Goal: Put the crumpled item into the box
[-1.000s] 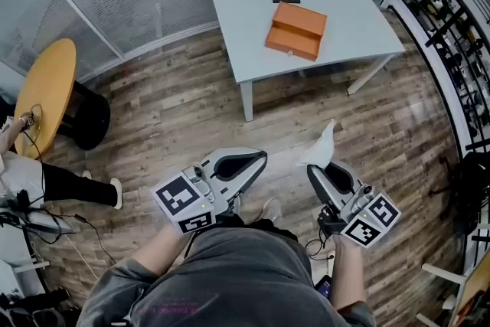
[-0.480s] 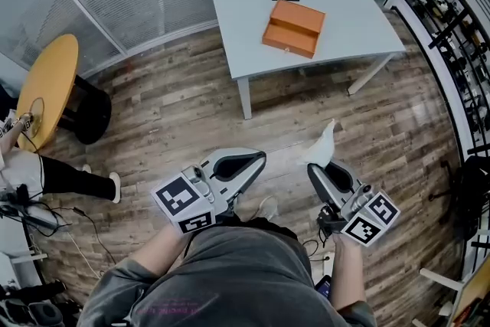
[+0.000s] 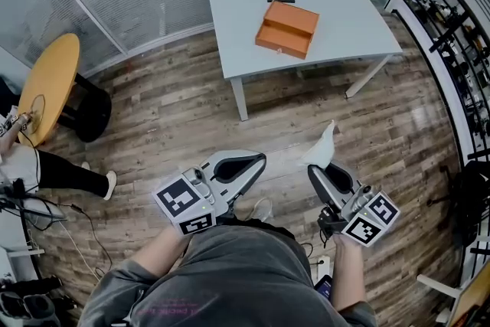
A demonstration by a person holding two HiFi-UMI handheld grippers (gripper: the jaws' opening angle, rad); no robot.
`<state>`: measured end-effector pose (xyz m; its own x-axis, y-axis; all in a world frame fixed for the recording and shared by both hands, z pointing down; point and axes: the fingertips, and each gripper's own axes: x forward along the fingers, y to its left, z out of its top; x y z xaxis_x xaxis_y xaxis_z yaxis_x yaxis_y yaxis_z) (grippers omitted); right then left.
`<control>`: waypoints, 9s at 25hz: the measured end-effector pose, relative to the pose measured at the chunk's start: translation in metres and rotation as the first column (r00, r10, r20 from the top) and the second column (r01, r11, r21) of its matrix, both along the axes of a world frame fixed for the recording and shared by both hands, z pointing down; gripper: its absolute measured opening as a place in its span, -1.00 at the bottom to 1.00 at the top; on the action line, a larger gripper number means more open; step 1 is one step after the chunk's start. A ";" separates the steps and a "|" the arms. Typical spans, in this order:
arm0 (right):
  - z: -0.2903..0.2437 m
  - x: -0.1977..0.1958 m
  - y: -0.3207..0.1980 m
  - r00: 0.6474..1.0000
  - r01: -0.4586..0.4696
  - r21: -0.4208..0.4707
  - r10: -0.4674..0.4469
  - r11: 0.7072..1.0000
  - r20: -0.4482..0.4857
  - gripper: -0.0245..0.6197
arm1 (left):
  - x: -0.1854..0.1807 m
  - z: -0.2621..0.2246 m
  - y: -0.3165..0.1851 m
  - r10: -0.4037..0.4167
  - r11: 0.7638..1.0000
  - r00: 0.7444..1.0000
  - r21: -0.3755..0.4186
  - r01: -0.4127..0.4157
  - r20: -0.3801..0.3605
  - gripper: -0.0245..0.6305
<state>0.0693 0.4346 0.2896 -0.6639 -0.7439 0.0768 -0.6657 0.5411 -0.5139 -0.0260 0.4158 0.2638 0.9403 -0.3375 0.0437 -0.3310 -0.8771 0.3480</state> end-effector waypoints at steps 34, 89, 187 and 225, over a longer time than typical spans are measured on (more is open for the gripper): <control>0.014 0.020 -0.061 0.999 0.041 -0.034 -0.041 0.999 0.003 -0.63 | 0.015 0.013 -0.061 -0.051 0.998 0.999 -0.022 0.051 -0.005 -0.89; 0.025 -0.044 -0.346 0.994 -0.092 -0.104 0.086 0.990 -0.064 -0.63 | -0.043 0.041 -0.366 0.080 0.994 0.997 -0.068 -0.081 -0.012 -0.89; 0.239 0.065 -0.583 0.874 0.109 -0.482 -0.314 0.869 -0.370 -0.63 | 0.054 0.159 -0.586 -0.021 0.954 0.989 -0.293 0.063 0.143 -0.89; 0.349 0.083 -0.569 0.651 -0.001 -0.755 -0.572 0.655 -0.498 -0.63 | 0.007 0.194 -0.607 -0.092 0.925 0.988 -0.357 0.132 0.126 -0.89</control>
<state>0.1526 -0.1347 0.6384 -0.3731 -0.0695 0.9252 -0.8243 0.4824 -0.2961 -0.0193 -0.1910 0.4581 0.8807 -0.3823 0.2796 -0.4716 -0.6524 0.5933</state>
